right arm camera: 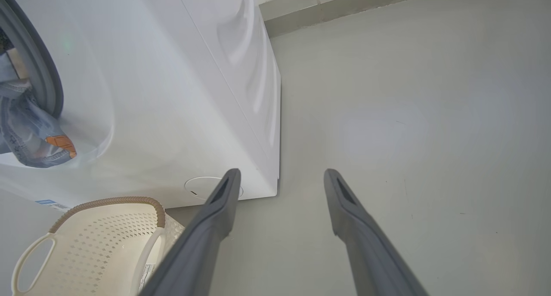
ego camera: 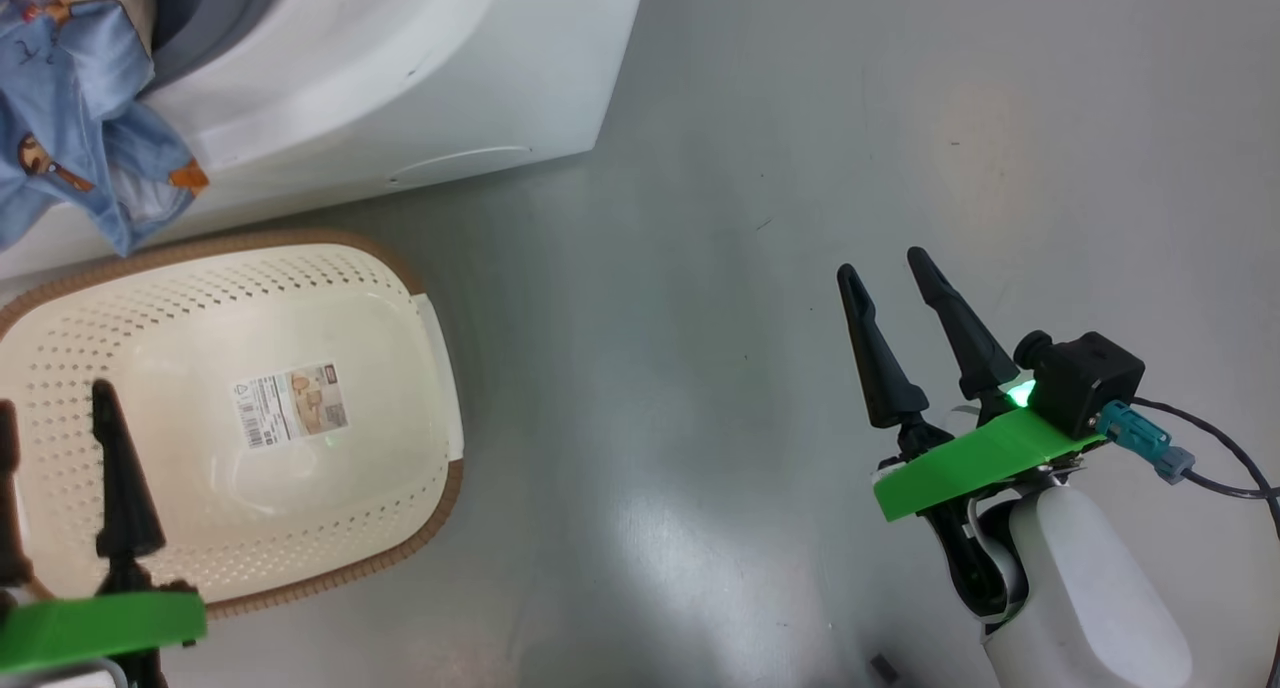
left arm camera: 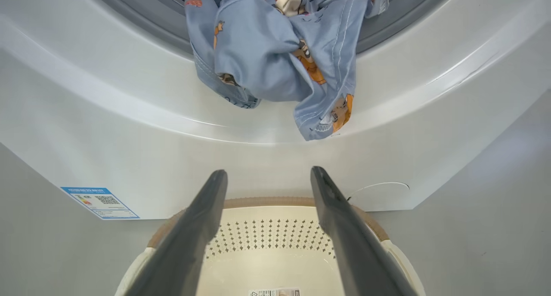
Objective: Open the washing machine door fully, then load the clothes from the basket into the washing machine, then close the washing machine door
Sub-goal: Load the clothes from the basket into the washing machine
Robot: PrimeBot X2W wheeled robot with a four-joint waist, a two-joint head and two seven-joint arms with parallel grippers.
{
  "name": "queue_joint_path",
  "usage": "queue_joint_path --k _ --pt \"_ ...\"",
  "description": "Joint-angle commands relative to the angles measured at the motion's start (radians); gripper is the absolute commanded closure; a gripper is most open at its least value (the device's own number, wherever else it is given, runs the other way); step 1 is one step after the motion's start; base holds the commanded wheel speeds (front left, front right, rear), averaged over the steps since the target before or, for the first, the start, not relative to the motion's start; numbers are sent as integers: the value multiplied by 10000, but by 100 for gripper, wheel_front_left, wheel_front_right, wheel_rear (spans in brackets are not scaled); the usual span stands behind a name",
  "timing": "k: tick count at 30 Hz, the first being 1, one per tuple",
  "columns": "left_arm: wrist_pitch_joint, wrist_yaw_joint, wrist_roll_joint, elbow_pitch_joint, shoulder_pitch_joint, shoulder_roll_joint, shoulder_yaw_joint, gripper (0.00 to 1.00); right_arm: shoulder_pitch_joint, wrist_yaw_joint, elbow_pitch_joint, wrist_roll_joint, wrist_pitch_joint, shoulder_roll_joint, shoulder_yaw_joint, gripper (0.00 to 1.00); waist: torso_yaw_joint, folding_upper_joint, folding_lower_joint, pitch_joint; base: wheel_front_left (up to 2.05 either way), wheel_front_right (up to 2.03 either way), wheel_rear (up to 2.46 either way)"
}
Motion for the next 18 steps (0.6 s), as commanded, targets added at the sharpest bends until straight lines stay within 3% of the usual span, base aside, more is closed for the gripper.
queue_joint_path --k 1,18 --pt "-53 -65 167 -142 357 119 420 0 355 16 -150 -137 -119 63 274 0 -2 0 0 -8 0 0 0" --pt "-53 -298 484 -13 756 -446 816 0 332 16 -94 -133 -119 63 277 0 18 0 0 -25 0 0 0"
